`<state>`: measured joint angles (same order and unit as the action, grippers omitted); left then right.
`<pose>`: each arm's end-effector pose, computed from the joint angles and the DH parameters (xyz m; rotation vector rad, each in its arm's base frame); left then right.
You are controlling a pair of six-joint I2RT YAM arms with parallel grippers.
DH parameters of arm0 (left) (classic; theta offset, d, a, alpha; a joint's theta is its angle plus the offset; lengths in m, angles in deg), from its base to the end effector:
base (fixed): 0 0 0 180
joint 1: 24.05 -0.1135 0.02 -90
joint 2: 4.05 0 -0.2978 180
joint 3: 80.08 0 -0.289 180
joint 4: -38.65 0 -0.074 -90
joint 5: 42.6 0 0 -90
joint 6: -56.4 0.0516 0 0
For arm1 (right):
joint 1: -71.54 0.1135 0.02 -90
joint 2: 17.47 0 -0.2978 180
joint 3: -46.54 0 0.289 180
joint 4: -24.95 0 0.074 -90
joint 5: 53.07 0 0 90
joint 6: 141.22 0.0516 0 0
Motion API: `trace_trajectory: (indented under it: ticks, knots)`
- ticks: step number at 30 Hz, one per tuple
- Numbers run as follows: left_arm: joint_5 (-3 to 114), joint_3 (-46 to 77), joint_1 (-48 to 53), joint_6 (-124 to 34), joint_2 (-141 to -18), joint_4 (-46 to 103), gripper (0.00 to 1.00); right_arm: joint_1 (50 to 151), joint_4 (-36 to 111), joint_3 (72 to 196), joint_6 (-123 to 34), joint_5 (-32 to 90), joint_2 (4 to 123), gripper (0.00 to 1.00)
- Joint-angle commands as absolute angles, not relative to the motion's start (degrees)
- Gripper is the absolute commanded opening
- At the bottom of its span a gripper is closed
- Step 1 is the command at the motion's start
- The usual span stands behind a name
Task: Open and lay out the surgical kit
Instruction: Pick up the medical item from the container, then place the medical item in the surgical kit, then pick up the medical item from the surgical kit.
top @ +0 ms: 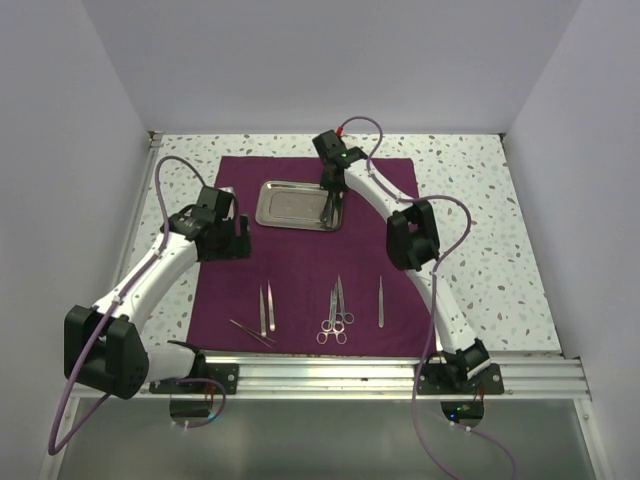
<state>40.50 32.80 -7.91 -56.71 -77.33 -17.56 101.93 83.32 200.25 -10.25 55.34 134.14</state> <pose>0.2704 -0.0718 0.2568 -0.2001 2.6399 -0.0683 0.5595 0.3092 0.1634 0.3500 2.4588 0.1121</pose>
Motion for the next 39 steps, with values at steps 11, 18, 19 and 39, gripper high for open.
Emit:
trace_trajectory:
  ticks: [11,18,19,39]
  knots:
    - [41.51,27.11,-8.23,-57.41,-74.28,-25.44,0.84,100.02,77.18,192.47,-8.15,50.38,115.8,0.0]
    - [45.46,36.77,-8.23,-66.52,-64.37,-28.17,0.76,99.58,76.48,180.53,-11.74,50.99,101.57,0.0]
    - [47.12,38.44,-8.23,-68.03,-63.04,-27.65,0.73,99.49,76.65,178.42,-12.28,51.08,99.62,0.0]
    - [38.44,55.24,13.66,-107.15,-62.49,-25.98,0.66,99.49,80.7,138.67,-21.68,50.37,67.7,0.0]
